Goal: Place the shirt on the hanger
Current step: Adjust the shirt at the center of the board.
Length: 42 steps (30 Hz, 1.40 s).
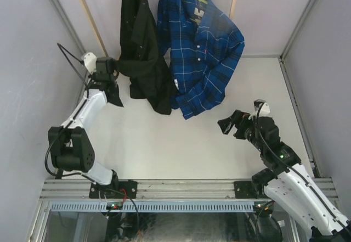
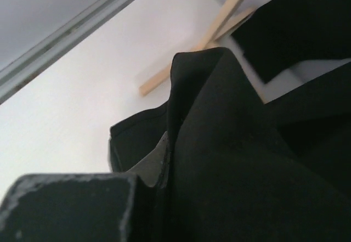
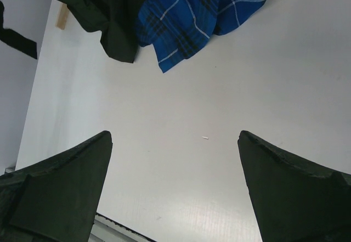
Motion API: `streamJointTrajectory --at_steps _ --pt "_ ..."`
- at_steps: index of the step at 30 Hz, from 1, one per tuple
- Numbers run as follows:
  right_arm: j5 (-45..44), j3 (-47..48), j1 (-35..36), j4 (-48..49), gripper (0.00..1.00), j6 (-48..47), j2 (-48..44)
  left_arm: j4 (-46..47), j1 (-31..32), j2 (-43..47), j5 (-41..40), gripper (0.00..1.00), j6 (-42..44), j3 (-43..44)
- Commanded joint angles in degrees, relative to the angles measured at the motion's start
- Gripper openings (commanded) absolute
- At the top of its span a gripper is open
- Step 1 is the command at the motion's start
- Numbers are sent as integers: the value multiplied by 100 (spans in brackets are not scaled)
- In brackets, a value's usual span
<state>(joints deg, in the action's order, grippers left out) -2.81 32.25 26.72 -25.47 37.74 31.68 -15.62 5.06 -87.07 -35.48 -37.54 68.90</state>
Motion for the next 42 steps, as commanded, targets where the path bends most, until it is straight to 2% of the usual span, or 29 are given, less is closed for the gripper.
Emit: streamJointTrajectory --at_steps 1,5,6,7,8,10,11,16,20,25,29,34,38,42 --pt "86 -30 -15 331 97 -16 37 807 -19 -403 1058 15 962 758" --pt "202 -47 -18 359 97 -8 72 1686 -14 -784 2374 39 1497 872" --pt "222 -56 -18 359 97 -3 70 1757 -16 -860 2552 51 1517 866" --pt "225 -87 -17 370 96 4 67 1740 -18 -937 2644 68 1510 841" --pt "243 -120 -18 388 96 24 59 1709 -15 -979 2674 75 1461 773" --pt "277 -156 -18 424 96 45 37 1833 -15 -962 2609 95 1278 399" --pt "299 -167 -13 435 96 51 43 1901 -21 -935 2572 98 1180 184" --pt "371 -192 -13 539 96 -10 150 2393 29 -454 2588 99 447 -1089" --pt "492 -201 -13 715 96 -8 335 2406 323 -441 2780 96 231 -1489" --pt "664 -201 -15 849 96 29 527 2102 917 -464 2231 97 122 -1805" --pt "651 -245 -8 880 96 24 513 2132 1295 -146 1873 99 -68 -2357" --pt "646 -277 -5 895 96 21 506 2388 2040 264 1485 100 -745 -3262" --pt "662 -318 -7 899 96 31 456 3000 2641 312 1320 100 -1072 -3798" --pt "702 -325 -2 851 96 0 390 3776 2763 179 1367 100 -1024 -3910"
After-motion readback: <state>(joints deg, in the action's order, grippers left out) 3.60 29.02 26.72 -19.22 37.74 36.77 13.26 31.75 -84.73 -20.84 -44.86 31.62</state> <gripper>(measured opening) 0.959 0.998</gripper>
